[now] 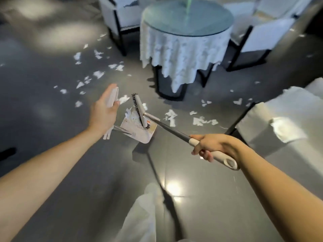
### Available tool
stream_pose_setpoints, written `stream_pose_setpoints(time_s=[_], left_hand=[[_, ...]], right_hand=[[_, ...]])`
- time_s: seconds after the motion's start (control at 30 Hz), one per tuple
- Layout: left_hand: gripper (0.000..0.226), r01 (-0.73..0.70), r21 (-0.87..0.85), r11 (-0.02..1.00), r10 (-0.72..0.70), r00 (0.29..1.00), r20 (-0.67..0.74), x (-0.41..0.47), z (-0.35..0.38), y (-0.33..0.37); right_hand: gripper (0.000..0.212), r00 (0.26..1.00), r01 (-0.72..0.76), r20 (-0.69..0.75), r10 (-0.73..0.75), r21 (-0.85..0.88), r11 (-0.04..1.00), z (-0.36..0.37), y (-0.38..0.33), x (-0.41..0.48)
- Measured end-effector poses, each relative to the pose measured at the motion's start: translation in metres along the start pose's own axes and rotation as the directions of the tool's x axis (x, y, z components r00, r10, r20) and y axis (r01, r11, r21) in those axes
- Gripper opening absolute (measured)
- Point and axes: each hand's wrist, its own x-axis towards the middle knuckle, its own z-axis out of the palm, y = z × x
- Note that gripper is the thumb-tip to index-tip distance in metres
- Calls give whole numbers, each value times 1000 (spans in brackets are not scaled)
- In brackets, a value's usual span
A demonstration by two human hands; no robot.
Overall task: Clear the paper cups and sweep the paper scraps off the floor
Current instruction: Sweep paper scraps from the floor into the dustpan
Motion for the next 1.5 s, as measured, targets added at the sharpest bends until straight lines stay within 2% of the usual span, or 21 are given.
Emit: stream_pose_setpoints(time_s=[0.1, 0.2, 0.37, 0.53, 0.6, 0.73, 0.87, 0.97, 1.07, 1.33, 1.5], left_hand=[[51, -124, -56, 991, 130, 982, 135, 76, 66, 29], [52, -172, -125, 977, 199, 946, 257, 146, 128, 63], [52, -287, -202, 936, 346, 848, 401, 231, 240, 120], [52, -354, -306, 884, 465, 737, 491, 295, 364, 199], [52, -363, -327, 872, 485, 723, 492, 319, 411, 229], [53, -375, -380, 845, 528, 692, 492, 375, 495, 294], [55, -379, -433, 818, 567, 656, 498, 426, 569, 359], [57, -409, -455, 791, 605, 634, 482, 465, 618, 396], [57, -465, -476, 746, 663, 581, 472, 513, 679, 443], [58, -528, -516, 674, 738, 495, 458, 619, 839, 553], [57, -496, -577, 648, 761, 450, 467, 670, 954, 627]], right_hand=[[64, 995, -13, -98, 32, 189, 982, -56, -4, 5], [71, 979, 11, -194, 61, 352, 936, -106, -11, 7], [72, 947, 63, -298, 120, 538, 840, -175, -11, 6], [66, 913, 119, -363, 186, 674, 729, -283, -12, 2], [62, 899, 151, -398, 182, 672, 724, -331, -15, 5], [70, 857, 216, -476, 197, 680, 701, -428, -27, 0], [64, 822, 229, -521, 229, 671, 705, -521, -43, -13], [68, 799, 232, -554, 233, 642, 730, -584, -59, -18], [70, 781, 254, -579, 234, 637, 727, -666, -74, -14], [71, 719, 346, -638, 276, 673, 653, -850, -102, 23], [72, 686, 387, -665, 296, 677, 626, -972, -94, 30]])
